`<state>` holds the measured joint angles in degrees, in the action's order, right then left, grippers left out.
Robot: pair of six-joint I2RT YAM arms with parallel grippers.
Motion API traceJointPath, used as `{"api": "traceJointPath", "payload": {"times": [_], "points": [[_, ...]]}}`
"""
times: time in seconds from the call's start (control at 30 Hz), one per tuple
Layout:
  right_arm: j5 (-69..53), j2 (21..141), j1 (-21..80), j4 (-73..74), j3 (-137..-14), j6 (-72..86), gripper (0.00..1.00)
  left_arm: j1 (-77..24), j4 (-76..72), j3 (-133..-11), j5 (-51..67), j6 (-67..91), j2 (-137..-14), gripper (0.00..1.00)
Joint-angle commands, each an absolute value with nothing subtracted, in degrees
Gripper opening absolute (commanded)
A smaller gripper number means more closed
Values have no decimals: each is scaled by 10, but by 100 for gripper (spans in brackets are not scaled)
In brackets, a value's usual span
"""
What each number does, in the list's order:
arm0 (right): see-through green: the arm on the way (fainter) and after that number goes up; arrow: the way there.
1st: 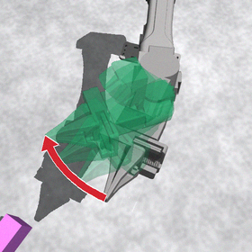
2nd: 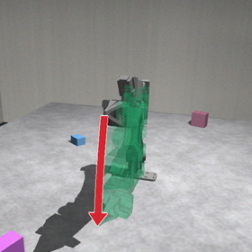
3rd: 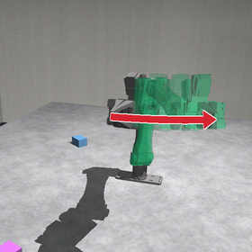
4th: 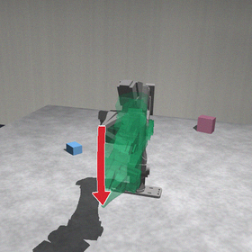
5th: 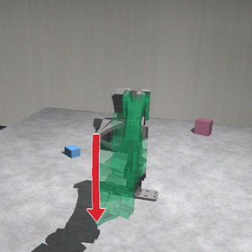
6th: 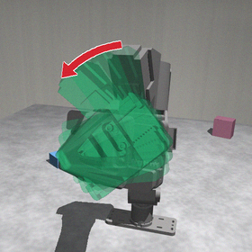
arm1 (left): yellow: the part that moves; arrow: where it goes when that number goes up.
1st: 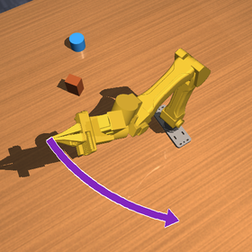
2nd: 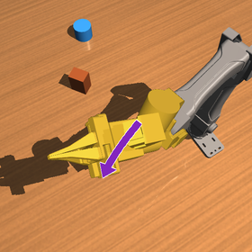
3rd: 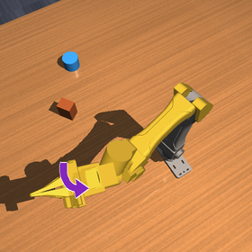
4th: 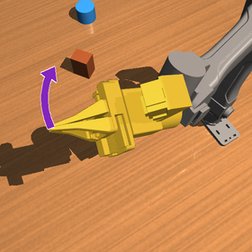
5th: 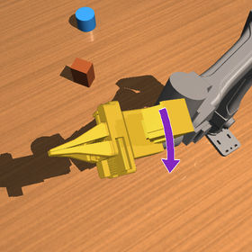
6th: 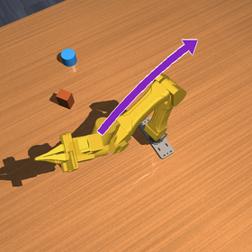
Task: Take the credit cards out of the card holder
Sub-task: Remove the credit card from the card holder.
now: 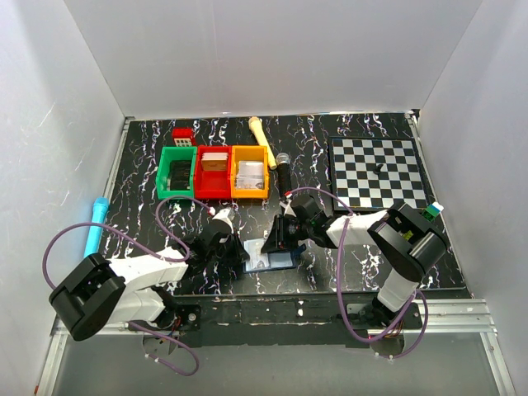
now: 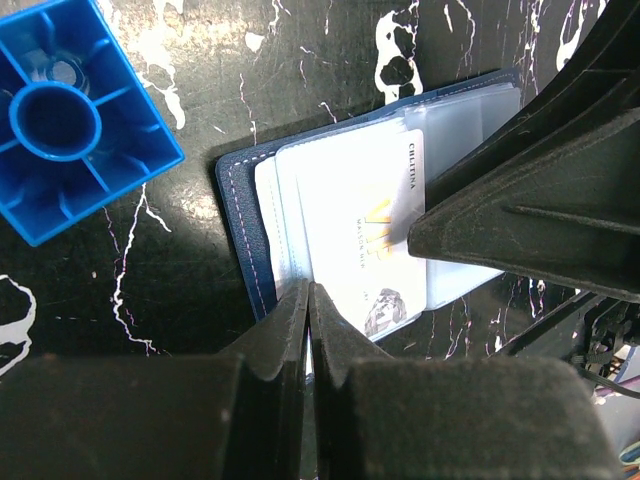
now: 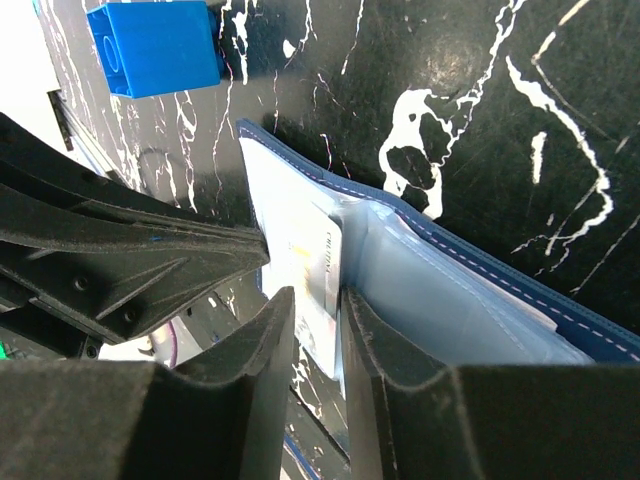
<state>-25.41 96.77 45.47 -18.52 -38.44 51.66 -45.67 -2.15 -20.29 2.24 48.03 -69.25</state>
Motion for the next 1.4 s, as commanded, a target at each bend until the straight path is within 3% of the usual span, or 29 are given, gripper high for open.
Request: {"api": "traceJointPath", "payload": {"times": [0.0, 0.23, 0.4, 0.9, 1.37], "points": [[-302, 961, 472, -235, -383, 539, 34, -461, -15, -192, 29, 478, -716, 0], [-282, 949, 472, -193, -377, 521, 38, -461, 12, -202, 19, 470, -689, 0], [-272, 948, 471, -176, -379, 514, 38, -461, 47, -226, 9, 454, -658, 6], [-258, 946, 470, -137, -388, 499, 42, -461, 59, -245, 8, 444, -645, 12], [-261, 938, 470, -140, -381, 494, 41, -461, 40, -245, 9, 444, -705, 0]]}}
